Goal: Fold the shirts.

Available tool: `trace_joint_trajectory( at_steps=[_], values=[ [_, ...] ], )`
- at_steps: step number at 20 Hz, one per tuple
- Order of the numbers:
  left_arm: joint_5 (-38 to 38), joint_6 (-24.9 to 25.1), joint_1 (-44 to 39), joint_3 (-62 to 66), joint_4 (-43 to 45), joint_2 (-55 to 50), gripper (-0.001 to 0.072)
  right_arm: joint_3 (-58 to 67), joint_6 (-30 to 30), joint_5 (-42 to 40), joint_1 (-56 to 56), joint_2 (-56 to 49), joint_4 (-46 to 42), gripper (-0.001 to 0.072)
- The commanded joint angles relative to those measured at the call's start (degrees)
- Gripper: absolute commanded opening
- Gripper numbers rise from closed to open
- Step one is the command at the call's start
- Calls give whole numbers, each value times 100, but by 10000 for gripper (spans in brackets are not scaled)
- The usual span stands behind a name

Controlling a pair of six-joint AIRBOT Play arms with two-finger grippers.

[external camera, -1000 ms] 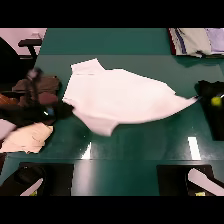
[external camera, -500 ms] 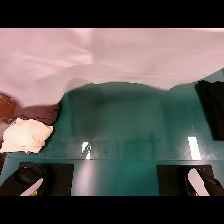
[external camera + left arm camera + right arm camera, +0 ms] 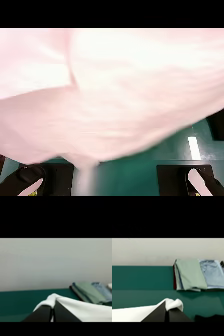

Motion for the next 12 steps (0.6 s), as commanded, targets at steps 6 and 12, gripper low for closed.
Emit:
trace_joint_trajectory(
  at_steps=[6,12],
  values=[
    [-590,619,844,-1838,-138,-2422,25,-1932,68,553,1294,-1934,-966,15],
    [1445,994,1969,-2267,-1980,-4011,24,-1521,72,-343,1989,-4113,-1399,15]
  ],
)
